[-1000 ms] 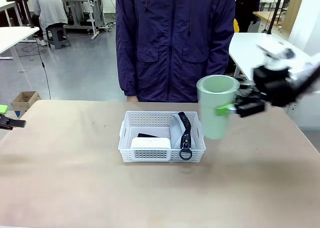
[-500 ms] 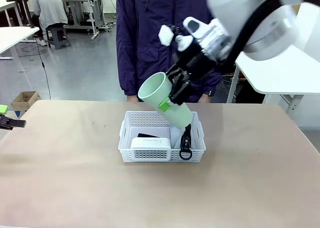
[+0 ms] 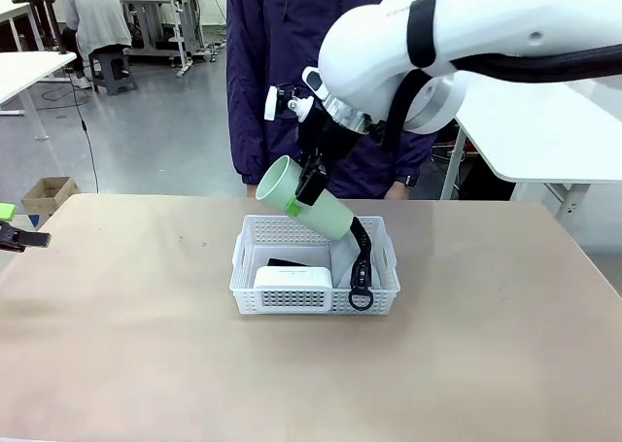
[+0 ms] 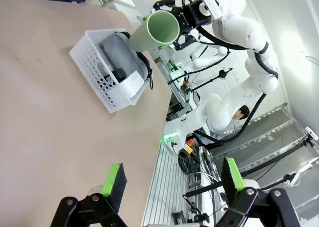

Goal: Efficiently arrange items inside the basket to fit them all.
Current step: Pick up the Reusable plastic cup and place it inside the Organizing basket.

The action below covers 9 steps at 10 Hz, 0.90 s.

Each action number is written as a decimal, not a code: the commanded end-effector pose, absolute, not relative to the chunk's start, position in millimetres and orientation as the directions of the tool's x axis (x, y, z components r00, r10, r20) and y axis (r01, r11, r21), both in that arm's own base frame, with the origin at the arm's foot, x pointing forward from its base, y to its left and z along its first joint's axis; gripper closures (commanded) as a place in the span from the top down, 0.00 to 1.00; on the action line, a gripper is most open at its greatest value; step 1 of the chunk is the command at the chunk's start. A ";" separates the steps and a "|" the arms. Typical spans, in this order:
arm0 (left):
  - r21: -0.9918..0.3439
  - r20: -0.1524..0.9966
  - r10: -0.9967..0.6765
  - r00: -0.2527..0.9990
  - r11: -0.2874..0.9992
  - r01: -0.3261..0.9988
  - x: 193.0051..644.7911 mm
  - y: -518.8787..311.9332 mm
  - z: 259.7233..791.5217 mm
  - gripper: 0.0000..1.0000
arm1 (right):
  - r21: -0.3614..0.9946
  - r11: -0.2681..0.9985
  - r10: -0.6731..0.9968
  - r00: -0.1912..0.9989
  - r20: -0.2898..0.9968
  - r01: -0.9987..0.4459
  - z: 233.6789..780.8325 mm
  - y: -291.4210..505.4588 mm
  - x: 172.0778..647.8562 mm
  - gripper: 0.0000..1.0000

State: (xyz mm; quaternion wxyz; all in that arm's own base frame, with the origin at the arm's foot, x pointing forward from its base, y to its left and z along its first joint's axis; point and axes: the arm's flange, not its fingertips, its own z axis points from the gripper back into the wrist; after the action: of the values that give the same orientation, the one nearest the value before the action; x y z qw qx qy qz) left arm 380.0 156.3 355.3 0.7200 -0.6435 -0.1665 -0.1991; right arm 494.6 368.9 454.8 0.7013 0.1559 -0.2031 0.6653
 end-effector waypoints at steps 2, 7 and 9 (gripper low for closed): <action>-0.863 0.491 -0.074 0.868 0.098 0.496 377.8 153.9 357.3 1.00 | -0.052 0.066 0.870 0.032 0.492 -0.996 454.8 368.9 494.6 0.92; -0.863 0.491 -0.074 0.868 0.098 0.496 377.8 153.9 357.3 1.00 | -0.104 0.060 0.918 0.014 0.396 -0.993 441.7 398.2 511.6 0.92; -0.863 0.491 -0.074 0.868 0.098 0.496 377.8 153.9 357.3 1.00 | -0.083 0.101 0.929 0.064 0.365 -0.991 428.4 410.1 520.4 0.92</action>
State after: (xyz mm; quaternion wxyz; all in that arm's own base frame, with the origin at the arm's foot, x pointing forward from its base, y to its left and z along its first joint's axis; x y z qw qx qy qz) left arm 380.0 156.2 355.2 0.7200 -0.6436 -0.1665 -0.1991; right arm 508.4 394.0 424.4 0.7029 0.1076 -0.1734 0.6814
